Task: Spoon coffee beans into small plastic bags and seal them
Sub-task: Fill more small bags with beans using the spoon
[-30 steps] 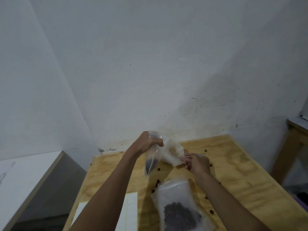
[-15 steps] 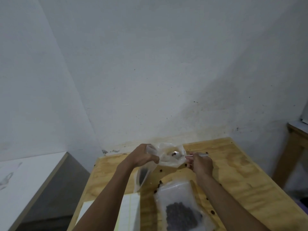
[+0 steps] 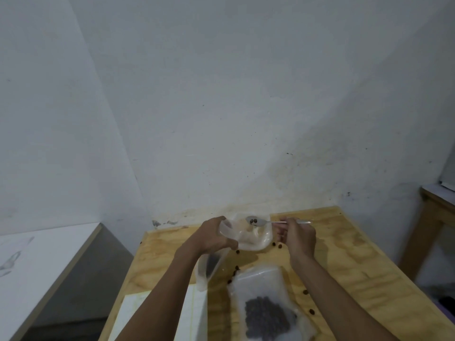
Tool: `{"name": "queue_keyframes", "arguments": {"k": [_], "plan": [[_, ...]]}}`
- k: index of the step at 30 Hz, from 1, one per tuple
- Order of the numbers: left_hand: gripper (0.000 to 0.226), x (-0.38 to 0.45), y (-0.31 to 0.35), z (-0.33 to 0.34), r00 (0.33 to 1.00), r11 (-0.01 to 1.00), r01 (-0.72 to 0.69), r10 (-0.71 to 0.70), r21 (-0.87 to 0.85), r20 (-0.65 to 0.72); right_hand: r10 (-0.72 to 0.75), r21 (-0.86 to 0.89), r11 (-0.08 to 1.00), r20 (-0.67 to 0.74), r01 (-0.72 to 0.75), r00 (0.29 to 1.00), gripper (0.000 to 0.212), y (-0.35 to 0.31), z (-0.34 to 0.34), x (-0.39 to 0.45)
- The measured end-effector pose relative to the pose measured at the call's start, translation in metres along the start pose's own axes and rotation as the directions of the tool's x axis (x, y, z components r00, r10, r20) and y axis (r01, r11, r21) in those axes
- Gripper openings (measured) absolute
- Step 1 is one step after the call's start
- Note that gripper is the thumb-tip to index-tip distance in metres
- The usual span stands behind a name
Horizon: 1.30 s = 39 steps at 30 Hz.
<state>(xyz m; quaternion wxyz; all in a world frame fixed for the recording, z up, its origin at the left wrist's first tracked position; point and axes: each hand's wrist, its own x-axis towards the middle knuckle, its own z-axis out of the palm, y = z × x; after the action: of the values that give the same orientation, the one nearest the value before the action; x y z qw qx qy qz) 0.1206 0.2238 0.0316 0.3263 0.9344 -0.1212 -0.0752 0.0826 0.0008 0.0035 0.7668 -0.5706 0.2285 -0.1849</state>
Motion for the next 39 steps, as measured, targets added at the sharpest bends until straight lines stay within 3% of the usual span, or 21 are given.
{"name": "queue_keyframes", "arguments": {"k": [5,10,12,14,16,20,25,29,32,39], "plan": [[0.073,-0.009,-0.004,0.011,0.995,0.998,-0.049,0.046,-0.033,-0.086,-0.125,-0.052,0.990,0.164,0.135,0.979,0.020,-0.027,0.007,-0.013],[0.075,-0.007,-0.004,0.016,0.989,0.996,-0.081,0.078,-0.022,-0.129,-0.329,-0.263,0.851,0.408,0.455,0.851,0.022,-0.032,0.014,-0.028],[0.068,-0.007,-0.005,0.015,0.990,0.996,-0.070,0.063,-0.053,-0.129,-0.466,-0.305,0.769,0.333,0.561,0.820,0.021,-0.029,0.015,-0.030],[0.060,-0.007,-0.008,0.013,0.992,0.993,-0.057,0.044,-0.106,-0.122,-0.536,-0.331,0.752,0.196,0.570,0.821,0.022,-0.025,0.015,-0.025],[0.053,-0.007,-0.012,0.011,0.993,0.989,-0.042,0.026,-0.141,-0.112,-0.530,-0.398,0.727,0.191,0.559,0.826,0.023,-0.017,0.015,-0.019],[0.050,-0.008,-0.014,0.008,0.995,0.979,-0.024,0.004,-0.203,-0.098,-0.424,-0.427,0.700,0.396,0.572,0.814,0.025,0.007,0.017,-0.009],[0.042,-0.008,-0.012,0.010,0.995,0.968,-0.016,-0.009,-0.250,-0.097,-0.367,-0.511,0.590,0.519,0.624,0.772,0.023,0.015,0.024,-0.007],[0.046,-0.004,-0.020,0.010,0.996,0.968,-0.012,-0.012,-0.250,-0.093,-0.360,-0.549,0.519,0.555,0.655,0.750,0.024,0.019,0.022,-0.007],[0.035,-0.003,-0.020,0.010,0.995,0.967,-0.028,0.002,-0.252,-0.101,-0.393,-0.522,0.534,0.544,0.666,0.741,0.023,0.025,0.017,-0.009],[0.036,-0.005,-0.015,0.009,0.996,0.963,-0.027,0.004,-0.270,-0.085,-0.488,-0.467,0.583,0.452,0.664,0.747,0.022,0.035,0.013,-0.007]]}}
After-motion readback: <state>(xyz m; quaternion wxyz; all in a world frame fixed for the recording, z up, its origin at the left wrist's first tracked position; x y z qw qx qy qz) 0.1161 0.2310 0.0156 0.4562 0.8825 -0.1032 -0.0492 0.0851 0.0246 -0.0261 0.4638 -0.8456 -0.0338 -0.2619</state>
